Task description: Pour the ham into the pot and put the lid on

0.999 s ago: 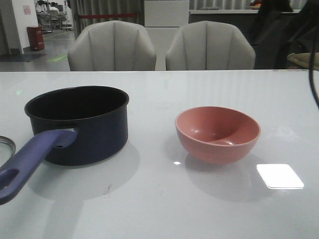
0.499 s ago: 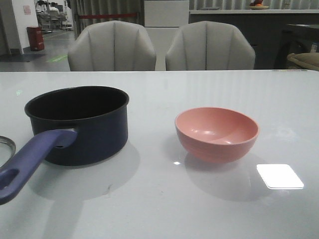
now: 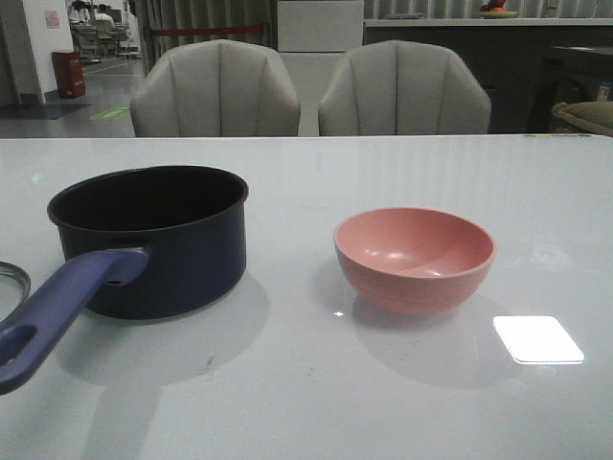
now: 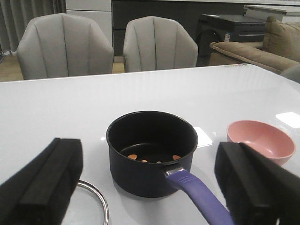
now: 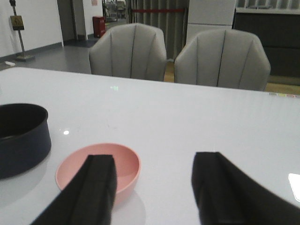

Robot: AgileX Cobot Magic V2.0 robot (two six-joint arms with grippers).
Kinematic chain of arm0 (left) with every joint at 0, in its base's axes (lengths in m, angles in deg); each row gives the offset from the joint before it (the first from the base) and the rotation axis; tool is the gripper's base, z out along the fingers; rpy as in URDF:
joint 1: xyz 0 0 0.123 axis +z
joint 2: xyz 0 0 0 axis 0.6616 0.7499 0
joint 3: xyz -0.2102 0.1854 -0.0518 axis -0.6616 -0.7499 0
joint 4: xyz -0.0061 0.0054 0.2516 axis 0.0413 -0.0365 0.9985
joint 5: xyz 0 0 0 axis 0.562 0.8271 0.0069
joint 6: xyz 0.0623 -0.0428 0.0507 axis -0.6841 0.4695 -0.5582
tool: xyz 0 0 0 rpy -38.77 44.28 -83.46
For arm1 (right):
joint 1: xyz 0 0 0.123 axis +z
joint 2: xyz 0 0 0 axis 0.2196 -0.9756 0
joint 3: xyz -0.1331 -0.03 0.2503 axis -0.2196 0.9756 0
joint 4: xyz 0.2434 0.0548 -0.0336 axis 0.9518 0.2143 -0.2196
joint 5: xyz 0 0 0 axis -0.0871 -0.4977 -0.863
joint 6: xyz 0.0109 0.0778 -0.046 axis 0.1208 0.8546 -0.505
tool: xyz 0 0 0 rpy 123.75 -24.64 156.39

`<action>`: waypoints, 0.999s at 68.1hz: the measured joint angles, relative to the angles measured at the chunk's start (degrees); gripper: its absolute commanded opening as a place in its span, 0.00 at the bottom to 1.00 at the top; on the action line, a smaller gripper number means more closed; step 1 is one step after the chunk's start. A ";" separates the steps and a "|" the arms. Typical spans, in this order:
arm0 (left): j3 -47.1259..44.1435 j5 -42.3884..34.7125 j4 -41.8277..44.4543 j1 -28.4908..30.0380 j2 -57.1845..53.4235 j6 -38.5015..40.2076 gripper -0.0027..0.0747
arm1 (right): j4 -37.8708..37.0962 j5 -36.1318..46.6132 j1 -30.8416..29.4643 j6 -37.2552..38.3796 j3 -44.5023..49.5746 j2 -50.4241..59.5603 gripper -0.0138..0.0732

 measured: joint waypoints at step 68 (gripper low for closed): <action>24.20 20.98 20.57 0.15 42.89 25.85 0.91 | 0.00 -0.12 0.00 0.00 1.57 0.00 0.34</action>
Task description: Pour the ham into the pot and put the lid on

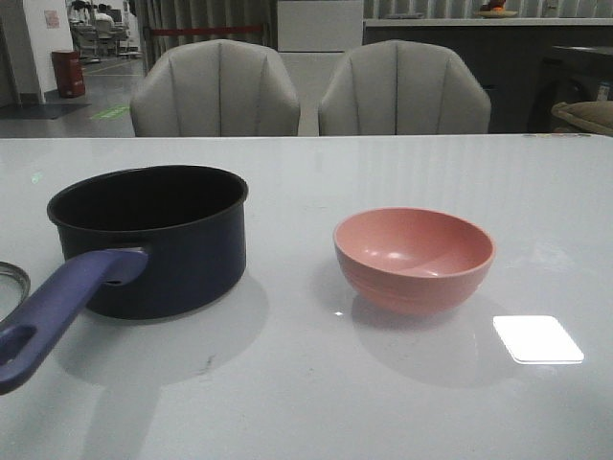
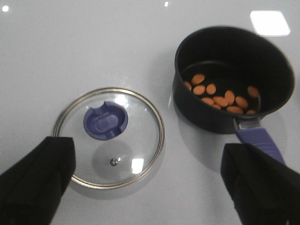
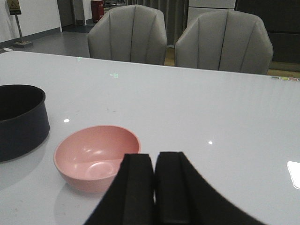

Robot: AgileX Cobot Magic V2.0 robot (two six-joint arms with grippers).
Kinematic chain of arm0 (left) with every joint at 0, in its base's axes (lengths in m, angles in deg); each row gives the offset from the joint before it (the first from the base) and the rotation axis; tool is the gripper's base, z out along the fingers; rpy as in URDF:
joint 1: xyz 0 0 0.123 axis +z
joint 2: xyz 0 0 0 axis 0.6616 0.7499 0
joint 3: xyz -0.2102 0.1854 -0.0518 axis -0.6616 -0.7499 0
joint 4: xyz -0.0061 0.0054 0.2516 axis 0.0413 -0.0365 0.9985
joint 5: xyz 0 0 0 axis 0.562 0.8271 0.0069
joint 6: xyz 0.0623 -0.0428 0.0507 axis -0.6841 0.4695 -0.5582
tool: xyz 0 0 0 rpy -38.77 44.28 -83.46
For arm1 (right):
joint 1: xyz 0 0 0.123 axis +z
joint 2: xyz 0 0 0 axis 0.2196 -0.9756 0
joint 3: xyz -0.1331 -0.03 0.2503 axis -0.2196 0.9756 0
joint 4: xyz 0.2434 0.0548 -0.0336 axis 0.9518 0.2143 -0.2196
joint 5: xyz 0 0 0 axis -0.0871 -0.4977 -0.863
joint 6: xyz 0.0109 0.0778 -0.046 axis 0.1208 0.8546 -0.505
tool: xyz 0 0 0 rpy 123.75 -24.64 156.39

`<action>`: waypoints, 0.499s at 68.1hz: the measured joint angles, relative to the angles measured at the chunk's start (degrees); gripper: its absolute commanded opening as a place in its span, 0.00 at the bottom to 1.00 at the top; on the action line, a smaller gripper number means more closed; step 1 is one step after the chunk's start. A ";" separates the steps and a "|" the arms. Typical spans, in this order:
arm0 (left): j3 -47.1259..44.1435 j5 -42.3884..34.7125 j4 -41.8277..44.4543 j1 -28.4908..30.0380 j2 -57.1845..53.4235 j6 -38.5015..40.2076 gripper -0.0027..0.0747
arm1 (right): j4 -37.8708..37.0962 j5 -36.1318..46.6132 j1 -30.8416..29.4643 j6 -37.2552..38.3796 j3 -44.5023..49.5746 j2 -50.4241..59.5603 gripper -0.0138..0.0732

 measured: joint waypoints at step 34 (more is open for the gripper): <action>14.64 8.15 -23.01 21.79 28.76 -19.75 0.91 | 0.00 0.00 0.00 0.00 0.00 0.00 0.34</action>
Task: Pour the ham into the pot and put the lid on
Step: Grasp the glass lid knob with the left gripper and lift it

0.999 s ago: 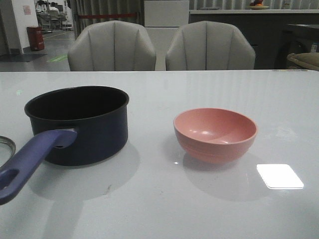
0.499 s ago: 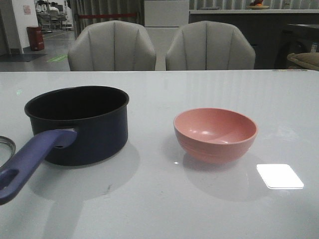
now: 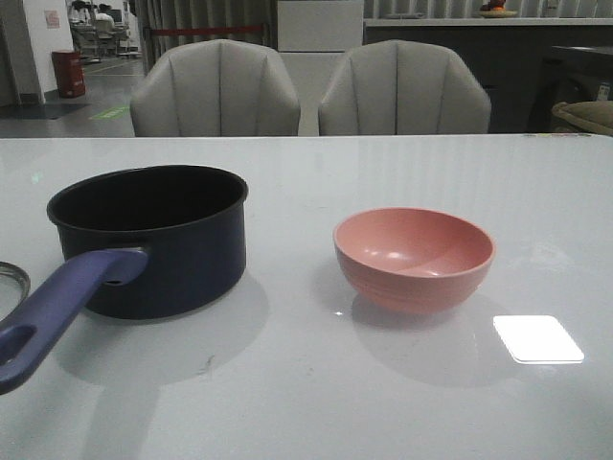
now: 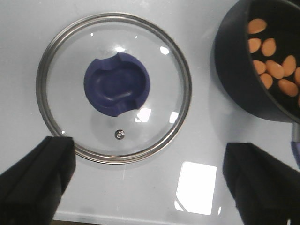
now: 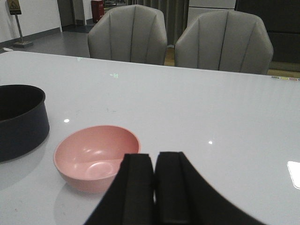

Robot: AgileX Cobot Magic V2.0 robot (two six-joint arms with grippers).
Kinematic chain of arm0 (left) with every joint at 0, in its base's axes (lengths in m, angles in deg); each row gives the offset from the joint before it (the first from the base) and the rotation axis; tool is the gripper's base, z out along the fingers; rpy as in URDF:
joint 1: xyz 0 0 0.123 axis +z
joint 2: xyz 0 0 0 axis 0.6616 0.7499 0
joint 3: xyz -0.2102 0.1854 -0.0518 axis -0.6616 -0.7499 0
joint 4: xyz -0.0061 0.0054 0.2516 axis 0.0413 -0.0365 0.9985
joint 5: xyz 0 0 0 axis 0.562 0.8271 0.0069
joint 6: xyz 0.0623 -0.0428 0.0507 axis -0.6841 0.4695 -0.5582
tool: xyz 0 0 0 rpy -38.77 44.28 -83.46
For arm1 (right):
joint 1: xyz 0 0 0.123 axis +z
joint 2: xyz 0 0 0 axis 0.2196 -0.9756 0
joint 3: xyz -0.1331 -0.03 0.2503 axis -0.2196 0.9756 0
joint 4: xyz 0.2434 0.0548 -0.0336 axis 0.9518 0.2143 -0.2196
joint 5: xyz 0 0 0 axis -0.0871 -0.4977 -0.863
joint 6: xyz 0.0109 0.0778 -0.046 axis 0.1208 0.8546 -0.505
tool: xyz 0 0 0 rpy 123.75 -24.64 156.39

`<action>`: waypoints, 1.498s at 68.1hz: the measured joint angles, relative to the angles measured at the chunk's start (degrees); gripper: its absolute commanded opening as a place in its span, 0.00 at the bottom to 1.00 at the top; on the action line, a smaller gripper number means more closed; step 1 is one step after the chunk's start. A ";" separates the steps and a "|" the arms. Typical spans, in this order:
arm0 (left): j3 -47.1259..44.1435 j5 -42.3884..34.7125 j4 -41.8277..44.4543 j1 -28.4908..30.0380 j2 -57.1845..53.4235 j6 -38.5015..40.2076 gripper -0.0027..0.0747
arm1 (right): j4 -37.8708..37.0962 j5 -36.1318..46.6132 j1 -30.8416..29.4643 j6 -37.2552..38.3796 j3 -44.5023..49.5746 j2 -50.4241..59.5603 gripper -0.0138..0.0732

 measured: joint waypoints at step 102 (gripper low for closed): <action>9.83 -2.16 -0.67 3.46 28.85 -8.04 0.68 | 0.00 0.00 0.00 0.00 0.00 0.00 0.34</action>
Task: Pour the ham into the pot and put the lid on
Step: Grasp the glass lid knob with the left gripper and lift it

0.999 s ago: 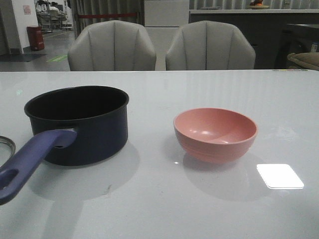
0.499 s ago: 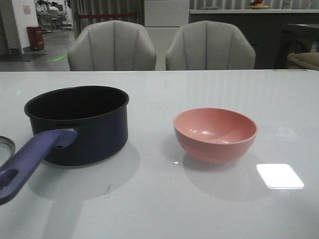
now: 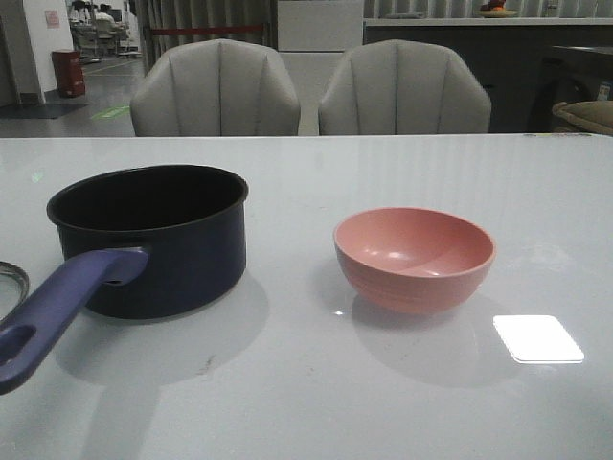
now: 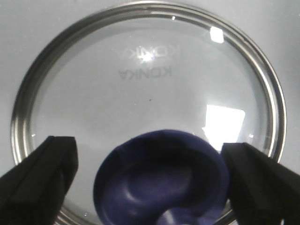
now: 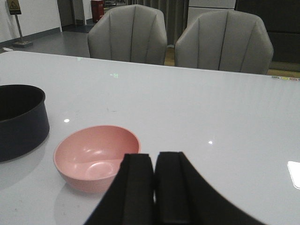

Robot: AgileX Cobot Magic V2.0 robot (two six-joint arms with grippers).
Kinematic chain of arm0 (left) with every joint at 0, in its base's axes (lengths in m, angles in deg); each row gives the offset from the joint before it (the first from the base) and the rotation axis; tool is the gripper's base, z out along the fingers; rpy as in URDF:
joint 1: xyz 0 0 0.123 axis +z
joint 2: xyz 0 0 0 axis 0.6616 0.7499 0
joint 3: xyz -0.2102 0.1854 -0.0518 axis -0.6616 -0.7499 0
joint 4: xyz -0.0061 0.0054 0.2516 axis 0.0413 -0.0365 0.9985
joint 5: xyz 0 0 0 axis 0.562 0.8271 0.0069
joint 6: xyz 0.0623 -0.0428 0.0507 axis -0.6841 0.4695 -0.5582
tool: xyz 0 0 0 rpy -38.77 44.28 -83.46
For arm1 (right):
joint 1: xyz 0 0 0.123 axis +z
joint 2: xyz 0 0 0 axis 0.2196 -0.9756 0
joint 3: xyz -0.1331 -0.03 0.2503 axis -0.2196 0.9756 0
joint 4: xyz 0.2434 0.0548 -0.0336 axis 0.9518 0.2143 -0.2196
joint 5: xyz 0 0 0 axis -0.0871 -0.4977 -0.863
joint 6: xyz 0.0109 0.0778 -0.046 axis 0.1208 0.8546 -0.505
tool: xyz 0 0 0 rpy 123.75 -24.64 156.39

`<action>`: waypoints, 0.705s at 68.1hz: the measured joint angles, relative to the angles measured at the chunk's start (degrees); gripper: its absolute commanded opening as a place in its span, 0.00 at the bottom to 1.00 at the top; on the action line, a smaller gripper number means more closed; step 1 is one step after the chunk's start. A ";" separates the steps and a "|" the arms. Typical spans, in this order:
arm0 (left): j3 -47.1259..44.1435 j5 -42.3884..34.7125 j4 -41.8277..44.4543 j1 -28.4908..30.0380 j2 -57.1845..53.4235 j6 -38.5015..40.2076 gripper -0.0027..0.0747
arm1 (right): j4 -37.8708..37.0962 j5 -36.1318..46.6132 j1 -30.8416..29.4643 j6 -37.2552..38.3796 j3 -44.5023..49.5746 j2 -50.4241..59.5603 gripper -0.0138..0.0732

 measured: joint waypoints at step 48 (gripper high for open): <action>5.84 4.23 -1.57 0.00 -1.82 -1.32 0.44 | 0.00 0.00 0.00 0.00 0.00 0.00 0.34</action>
